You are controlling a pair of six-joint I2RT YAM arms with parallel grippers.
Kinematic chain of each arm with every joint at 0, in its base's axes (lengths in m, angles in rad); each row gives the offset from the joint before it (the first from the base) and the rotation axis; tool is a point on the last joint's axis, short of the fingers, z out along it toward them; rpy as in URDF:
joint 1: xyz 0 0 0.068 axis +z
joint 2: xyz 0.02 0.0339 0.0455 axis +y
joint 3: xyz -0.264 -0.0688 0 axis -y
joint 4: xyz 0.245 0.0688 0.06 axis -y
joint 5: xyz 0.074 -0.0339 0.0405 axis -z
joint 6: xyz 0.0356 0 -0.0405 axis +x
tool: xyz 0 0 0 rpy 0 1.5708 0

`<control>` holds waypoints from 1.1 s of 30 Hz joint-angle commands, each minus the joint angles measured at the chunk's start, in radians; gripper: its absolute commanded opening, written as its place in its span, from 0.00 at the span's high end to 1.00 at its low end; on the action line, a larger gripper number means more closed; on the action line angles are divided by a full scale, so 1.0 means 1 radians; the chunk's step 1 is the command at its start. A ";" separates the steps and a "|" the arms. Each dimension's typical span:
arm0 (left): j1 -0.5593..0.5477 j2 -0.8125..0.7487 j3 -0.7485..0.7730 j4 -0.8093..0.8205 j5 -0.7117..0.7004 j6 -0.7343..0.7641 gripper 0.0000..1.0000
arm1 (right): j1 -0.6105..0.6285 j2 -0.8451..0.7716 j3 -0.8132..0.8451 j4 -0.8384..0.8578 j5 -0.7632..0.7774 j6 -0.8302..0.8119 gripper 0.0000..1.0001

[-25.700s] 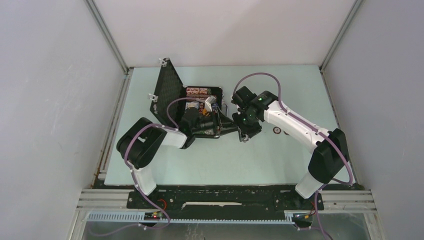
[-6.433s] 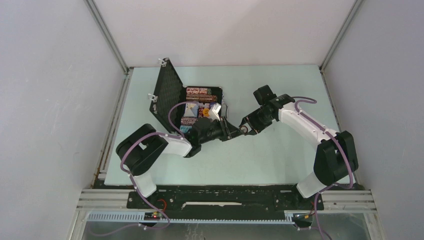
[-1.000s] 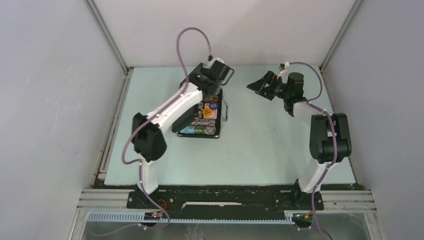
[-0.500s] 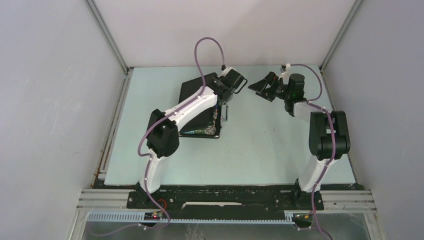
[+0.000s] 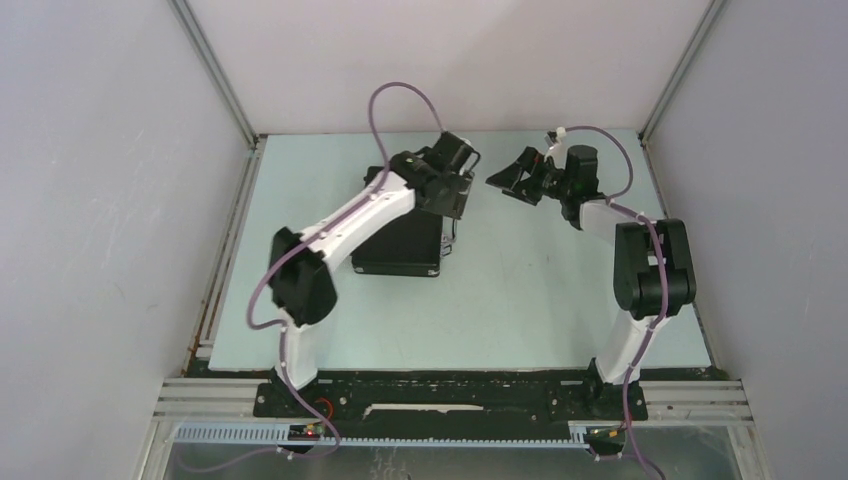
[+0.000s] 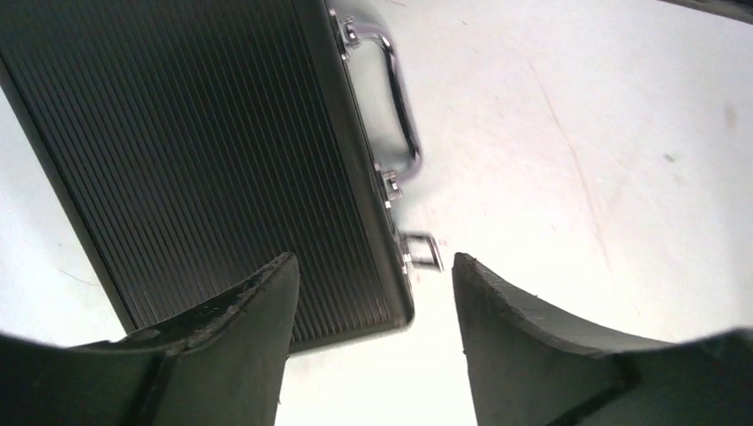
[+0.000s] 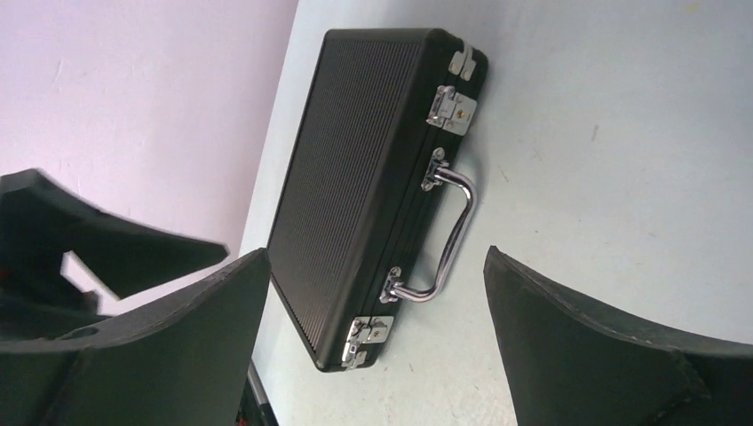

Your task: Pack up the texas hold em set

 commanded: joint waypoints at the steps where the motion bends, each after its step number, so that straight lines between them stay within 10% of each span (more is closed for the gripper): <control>1: 0.084 -0.211 -0.171 0.084 0.237 -0.048 0.35 | 0.045 0.011 0.065 -0.079 -0.016 -0.063 0.00; 8: 0.253 -0.333 -0.593 0.466 0.614 -0.219 0.40 | 0.201 -0.038 0.000 -0.202 0.070 -0.097 0.11; 15: 0.271 -0.267 -0.660 0.572 0.833 -0.218 0.50 | 0.291 -0.147 -0.012 -0.434 0.247 -0.158 0.34; 33: 0.370 -0.204 -0.874 0.736 0.896 -0.406 0.65 | 0.431 -0.150 -0.095 -0.464 0.385 -0.195 0.56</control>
